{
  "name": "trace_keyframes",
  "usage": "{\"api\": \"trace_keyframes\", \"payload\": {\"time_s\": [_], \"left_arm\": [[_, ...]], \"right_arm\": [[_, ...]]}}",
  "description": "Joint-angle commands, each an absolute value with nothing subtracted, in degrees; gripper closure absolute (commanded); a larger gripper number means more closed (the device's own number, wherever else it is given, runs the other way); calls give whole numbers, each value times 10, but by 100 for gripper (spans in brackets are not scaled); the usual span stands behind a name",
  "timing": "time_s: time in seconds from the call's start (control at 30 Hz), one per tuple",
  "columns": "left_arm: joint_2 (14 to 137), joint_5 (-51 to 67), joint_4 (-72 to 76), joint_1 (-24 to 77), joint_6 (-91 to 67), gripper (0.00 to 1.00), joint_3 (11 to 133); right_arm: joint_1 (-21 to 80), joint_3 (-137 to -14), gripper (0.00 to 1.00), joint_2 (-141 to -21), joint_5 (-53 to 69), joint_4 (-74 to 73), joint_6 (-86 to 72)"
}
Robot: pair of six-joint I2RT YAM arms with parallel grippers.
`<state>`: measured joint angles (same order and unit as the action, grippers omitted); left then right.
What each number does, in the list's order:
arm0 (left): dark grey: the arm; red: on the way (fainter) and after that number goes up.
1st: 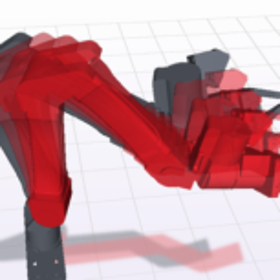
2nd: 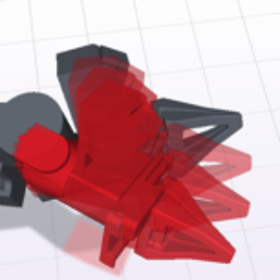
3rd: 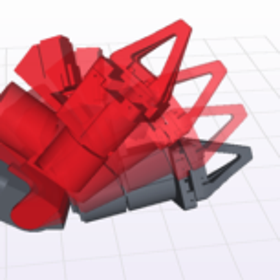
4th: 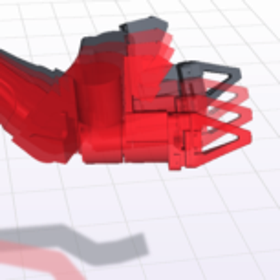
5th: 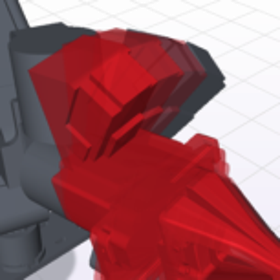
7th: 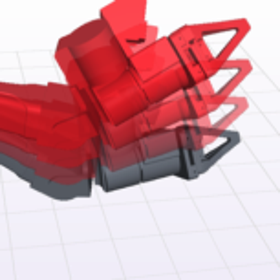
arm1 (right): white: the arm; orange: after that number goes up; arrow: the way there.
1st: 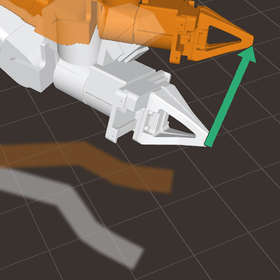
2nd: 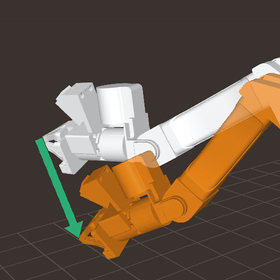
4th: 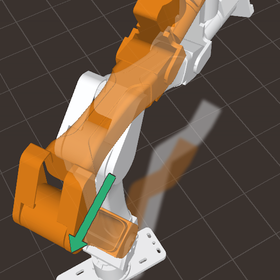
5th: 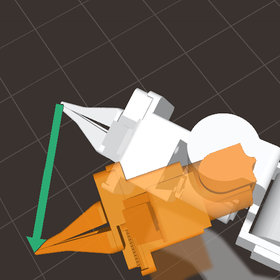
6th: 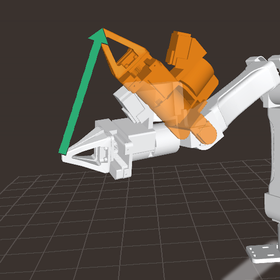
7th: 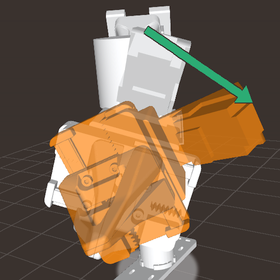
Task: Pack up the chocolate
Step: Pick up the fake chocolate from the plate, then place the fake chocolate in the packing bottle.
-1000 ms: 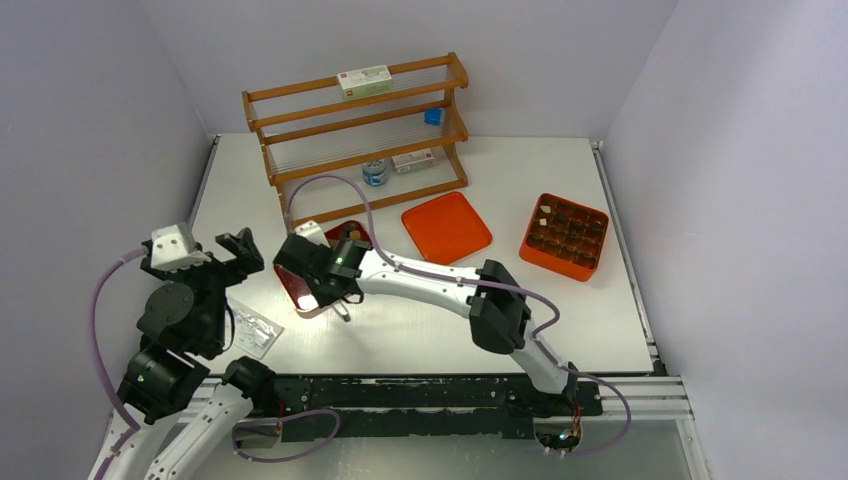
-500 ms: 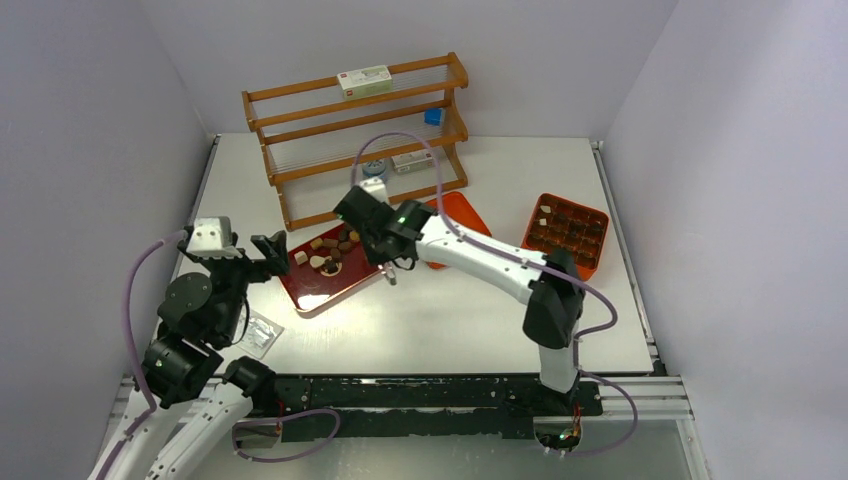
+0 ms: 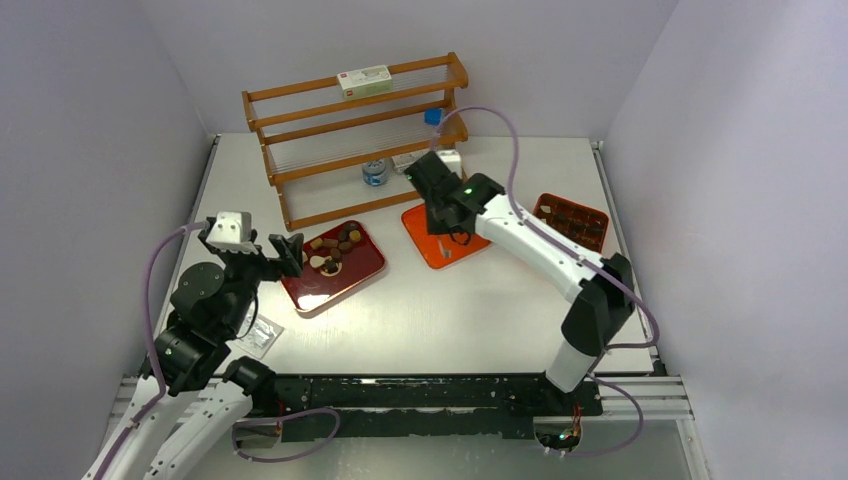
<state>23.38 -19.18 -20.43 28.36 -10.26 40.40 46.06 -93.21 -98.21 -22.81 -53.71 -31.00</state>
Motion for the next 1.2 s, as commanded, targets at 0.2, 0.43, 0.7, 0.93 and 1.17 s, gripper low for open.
{"api": "trace_keyframes", "payload": {"time_s": [0.2, 0.43, 0.7, 0.93, 1.17], "left_arm": [[252, -147, -184, 289, -100, 2, 404], [243, -158, -184, 306, -97, 2, 400], [234, -163, -181, 323, -93, 2, 397], [223, -172, -182, 336, -89, 2, 396], [215, -177, -181, 343, -87, 2, 394]], "right_arm": [[325, -872, 82, -895, -246, -559, -300], [220, -855, 81, -865, -244, -582, -299], [91, -807, 81, -838, -216, -576, -280], [4, -786, 81, -833, -204, -569, -259], [-42, -743, 80, -835, -204, -554, -257]]}}
